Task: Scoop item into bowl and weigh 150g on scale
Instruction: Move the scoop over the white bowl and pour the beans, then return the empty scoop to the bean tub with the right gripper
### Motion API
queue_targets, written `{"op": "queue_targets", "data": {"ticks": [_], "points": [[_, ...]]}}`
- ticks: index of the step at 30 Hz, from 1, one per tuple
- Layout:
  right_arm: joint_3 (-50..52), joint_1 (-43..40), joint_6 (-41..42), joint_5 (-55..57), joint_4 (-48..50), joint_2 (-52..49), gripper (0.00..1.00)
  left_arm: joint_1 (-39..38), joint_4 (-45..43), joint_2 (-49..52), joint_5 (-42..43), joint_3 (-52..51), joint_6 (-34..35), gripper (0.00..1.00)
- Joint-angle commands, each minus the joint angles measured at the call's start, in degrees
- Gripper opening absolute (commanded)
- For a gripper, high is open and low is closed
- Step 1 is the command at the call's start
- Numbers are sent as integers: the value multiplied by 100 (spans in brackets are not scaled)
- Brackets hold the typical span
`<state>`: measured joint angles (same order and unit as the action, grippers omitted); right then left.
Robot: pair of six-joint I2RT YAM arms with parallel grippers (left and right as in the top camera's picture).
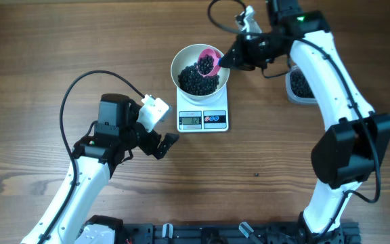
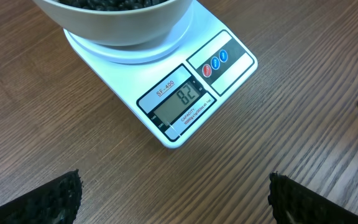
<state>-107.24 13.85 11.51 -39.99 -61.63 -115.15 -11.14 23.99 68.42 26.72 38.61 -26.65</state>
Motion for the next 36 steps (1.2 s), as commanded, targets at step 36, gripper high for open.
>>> {"op": "queue_targets", "data": {"ticks": [36], "points": [[-1464, 1939, -1360, 5180, -293, 192, 4, 13, 22, 7, 87, -37, 33, 100]]}}
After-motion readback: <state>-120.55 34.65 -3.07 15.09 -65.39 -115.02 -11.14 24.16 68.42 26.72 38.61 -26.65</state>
